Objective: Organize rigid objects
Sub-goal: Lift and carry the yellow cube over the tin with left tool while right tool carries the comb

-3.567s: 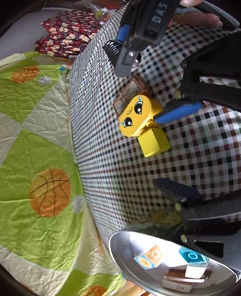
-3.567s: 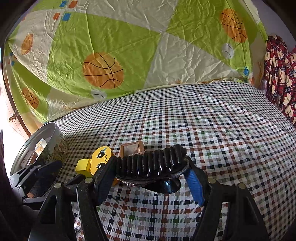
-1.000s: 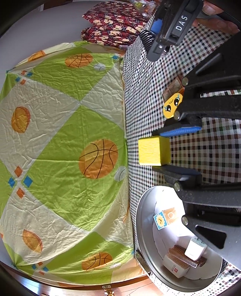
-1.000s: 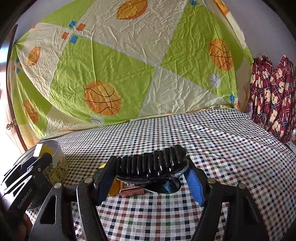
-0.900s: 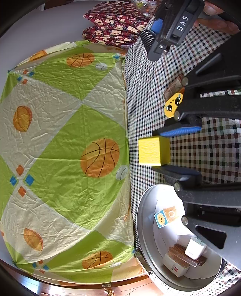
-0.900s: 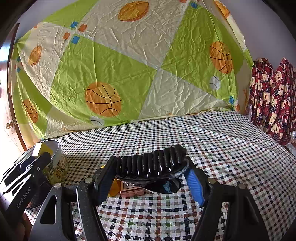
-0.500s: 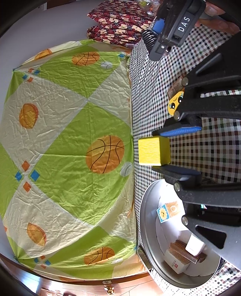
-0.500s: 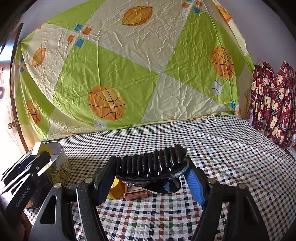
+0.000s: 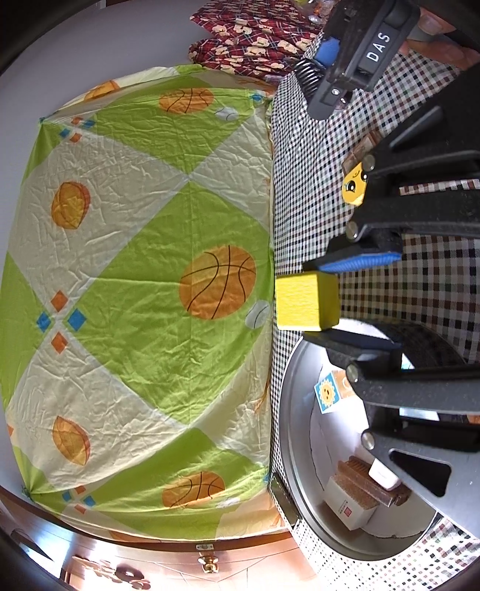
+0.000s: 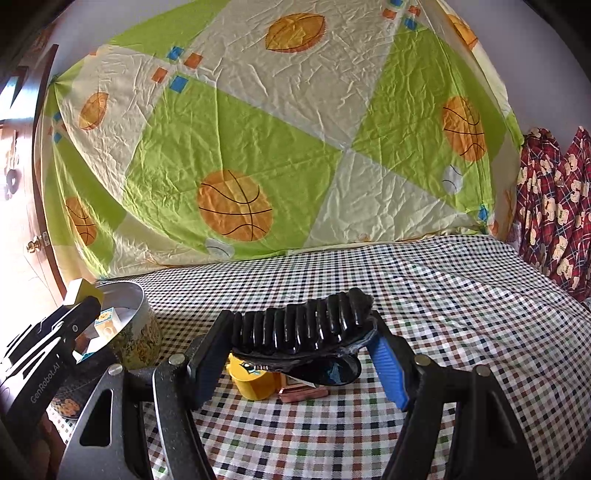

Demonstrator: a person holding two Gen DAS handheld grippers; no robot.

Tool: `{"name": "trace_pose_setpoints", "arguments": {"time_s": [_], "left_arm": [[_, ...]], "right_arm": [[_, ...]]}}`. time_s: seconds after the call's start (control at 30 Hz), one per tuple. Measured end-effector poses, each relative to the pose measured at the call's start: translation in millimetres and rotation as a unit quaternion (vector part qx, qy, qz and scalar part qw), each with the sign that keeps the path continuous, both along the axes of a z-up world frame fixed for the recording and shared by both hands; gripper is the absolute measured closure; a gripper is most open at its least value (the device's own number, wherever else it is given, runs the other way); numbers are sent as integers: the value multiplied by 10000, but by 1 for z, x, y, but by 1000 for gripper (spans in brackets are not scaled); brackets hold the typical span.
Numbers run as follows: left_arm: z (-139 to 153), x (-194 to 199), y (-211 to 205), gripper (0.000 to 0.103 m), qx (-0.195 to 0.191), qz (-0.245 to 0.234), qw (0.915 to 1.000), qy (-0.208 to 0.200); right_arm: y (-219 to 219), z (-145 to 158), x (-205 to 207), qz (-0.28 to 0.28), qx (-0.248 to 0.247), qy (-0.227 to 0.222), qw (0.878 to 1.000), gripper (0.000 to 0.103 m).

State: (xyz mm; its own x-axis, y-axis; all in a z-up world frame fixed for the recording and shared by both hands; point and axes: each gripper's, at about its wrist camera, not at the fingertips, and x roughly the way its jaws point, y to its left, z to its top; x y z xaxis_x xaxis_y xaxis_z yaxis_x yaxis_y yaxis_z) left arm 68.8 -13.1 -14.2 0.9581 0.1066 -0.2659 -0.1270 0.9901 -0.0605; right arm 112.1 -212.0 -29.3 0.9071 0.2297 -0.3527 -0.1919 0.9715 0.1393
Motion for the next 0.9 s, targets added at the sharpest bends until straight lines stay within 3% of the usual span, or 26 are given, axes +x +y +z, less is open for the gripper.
{"name": "trace_pose_setpoints", "arguments": {"time_s": [0.9], "left_arm": [[-1,-18,52,75,-170,420,9989,-143]], "right_arm": [[80,-2,-11,732,-151,-170,9971,31]]}}
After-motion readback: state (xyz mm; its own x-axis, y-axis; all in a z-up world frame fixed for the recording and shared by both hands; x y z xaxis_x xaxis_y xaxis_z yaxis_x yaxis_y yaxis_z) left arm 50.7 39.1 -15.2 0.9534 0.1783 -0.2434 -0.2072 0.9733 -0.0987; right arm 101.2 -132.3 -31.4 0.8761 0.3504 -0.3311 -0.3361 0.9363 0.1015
